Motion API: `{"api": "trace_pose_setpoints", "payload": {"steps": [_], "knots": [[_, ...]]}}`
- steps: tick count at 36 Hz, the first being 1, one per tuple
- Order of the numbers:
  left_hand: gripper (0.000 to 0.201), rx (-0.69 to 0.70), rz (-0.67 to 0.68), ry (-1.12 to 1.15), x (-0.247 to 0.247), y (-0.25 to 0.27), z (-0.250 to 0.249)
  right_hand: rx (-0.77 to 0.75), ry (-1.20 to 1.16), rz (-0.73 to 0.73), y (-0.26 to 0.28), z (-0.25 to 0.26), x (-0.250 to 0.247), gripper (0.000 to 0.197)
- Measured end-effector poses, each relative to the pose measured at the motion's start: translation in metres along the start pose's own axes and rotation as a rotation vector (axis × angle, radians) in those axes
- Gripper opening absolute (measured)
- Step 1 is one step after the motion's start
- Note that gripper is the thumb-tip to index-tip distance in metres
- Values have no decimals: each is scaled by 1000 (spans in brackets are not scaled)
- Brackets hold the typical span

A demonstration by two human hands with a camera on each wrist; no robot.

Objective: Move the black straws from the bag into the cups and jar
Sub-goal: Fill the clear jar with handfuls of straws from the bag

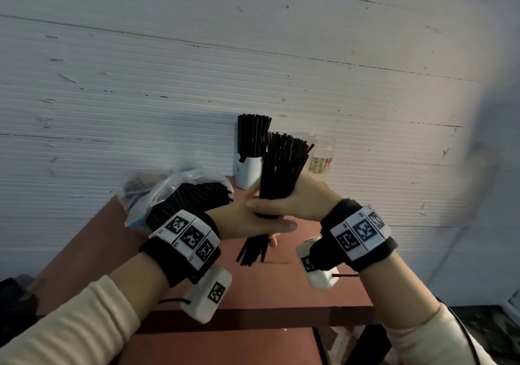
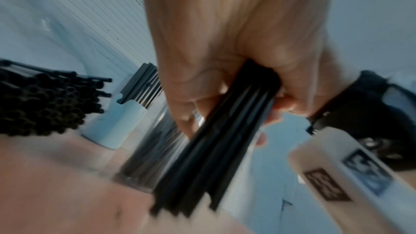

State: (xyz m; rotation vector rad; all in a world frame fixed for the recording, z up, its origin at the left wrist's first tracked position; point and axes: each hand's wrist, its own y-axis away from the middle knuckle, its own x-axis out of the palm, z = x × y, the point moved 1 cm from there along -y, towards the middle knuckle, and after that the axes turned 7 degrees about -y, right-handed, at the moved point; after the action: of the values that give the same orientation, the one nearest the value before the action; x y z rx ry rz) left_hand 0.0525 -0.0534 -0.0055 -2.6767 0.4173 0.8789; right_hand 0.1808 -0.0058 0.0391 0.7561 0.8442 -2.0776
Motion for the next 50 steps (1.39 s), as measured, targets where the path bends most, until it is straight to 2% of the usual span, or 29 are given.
{"api": "trace_pose_setpoints", "payload": {"steps": [1,2,6,8,11,13,15,17,19,21,24,27,29,33,35,37,39,41,43,45,47,50], "knots": [[38,-17,-1,-17,1,-2,3,6,-6,27,0,0,0,16],[44,-30,-3,-44,2,-4,5,0,-20,34,-1,0,-1,8],[41,-16,-125,-5,-2,-20,8,-61,-77,-61,-10,2,-22,7],[57,-64,-318,24,-4,-30,9,-95,-113,-136,-15,4,-41,5],[72,-28,-737,20,-6,-43,15,-87,-142,-273,-22,2,-72,6],[87,18,-857,-88,-9,-50,22,-75,-137,-343,-28,1,-90,8],[110,-26,-805,-125,-15,-61,29,-55,-169,-417,-36,-3,-103,11],[132,-112,-684,-73,-21,-74,38,-28,-202,-472,-44,-9,-112,12],[140,-161,-585,1,-25,-84,45,-2,-201,-488,-52,-14,-118,9],[129,-175,-529,11,-27,-91,48,28,-181,-491,-60,-21,-121,12],[80,-186,-513,-51,-27,-94,49,64,-121,-479,-71,-31,-125,15],[62,-185,-479,-80,-29,-93,49,127,-72,-451,-81,-44,-126,24],[59,-179,-481,-93,-31,-92,50,176,-43,-410,-86,-52,-122,33],[60,-178,-508,-79,-30,-91,52,243,78,-289,-89,-65,-106,32],[62,-175,-524,-78,-30,-91,52,288,126,-240,-87,-71,-93,50],[63,-166,-522,-74,-29,-91,53,303,177,-251,-82,-74,-84,69],[61,-161,-511,-75,-30,-90,53,249,66,-359,-76,-71,-81,77],[61,-163,-510,-67,-30,-91,53,88,-94,-498,-69,-63,-80,76],[62,-170,-514,-57,-30,-91,54,-63,-164,-553,-65,-57,-79,77],[63,-176,-523,-56,-29,-92,55,-134,-93,-514,-65,-53,-75,71],[66,-179,-531,-66,-27,-93,56,-152,123,-423,-67,-52,-67,55],[73,-191,-542,-69,-26,-95,61,-47,261,-258,-70,-57,-56,43]]}}
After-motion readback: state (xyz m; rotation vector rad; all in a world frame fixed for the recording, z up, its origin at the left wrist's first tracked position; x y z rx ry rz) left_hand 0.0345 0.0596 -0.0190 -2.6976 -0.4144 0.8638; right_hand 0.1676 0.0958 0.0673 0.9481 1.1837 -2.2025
